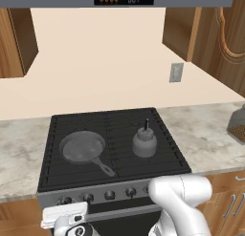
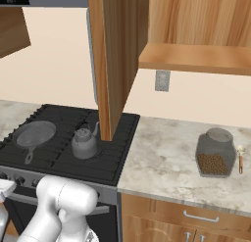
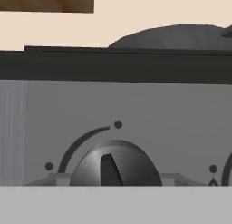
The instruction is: Pick the pan from the cabinet and place it on the stove. Then turn on the stove burner for the pan.
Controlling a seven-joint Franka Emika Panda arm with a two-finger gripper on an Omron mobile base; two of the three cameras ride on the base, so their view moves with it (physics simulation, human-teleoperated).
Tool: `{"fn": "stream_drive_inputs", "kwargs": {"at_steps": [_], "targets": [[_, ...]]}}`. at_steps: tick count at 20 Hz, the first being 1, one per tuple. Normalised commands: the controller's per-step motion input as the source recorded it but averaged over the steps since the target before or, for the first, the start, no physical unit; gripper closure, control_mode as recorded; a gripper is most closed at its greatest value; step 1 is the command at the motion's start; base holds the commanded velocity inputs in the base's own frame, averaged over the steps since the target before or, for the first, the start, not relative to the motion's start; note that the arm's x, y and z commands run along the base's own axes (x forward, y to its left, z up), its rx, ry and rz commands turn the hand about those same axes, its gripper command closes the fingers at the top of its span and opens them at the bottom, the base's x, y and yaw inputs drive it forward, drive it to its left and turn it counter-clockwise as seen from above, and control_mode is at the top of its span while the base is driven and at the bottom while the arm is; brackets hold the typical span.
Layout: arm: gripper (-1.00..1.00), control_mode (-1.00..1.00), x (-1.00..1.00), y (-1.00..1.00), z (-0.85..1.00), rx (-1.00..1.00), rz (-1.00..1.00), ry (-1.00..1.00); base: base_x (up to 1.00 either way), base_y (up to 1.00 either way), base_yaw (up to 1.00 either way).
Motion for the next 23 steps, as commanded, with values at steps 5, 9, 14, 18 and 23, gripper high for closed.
{"fn": "stream_drive_inputs", "kwargs": {"at_steps": [5,9,14,18,23], "targets": [[1.0,-1.0,-0.14,0.0,0.12,-0.38,0.0,0.0,0.0,0.0,0.0],[1.0,-1.0,-0.21,0.0,0.08,-0.37,-0.02,0.0,0.0,0.0,0.0],[1.0,-1.0,-0.31,0.0,0.0,-0.38,-0.06,0.0,0.0,0.0,0.0],[1.0,-1.0,-0.34,0.0,0.0,-0.37,-0.07,0.0,0.0,0.0,0.0],[1.0,-1.0,-0.32,0.0,0.0,-0.37,-0.06,0.0,0.0,0.0,0.0]]}}
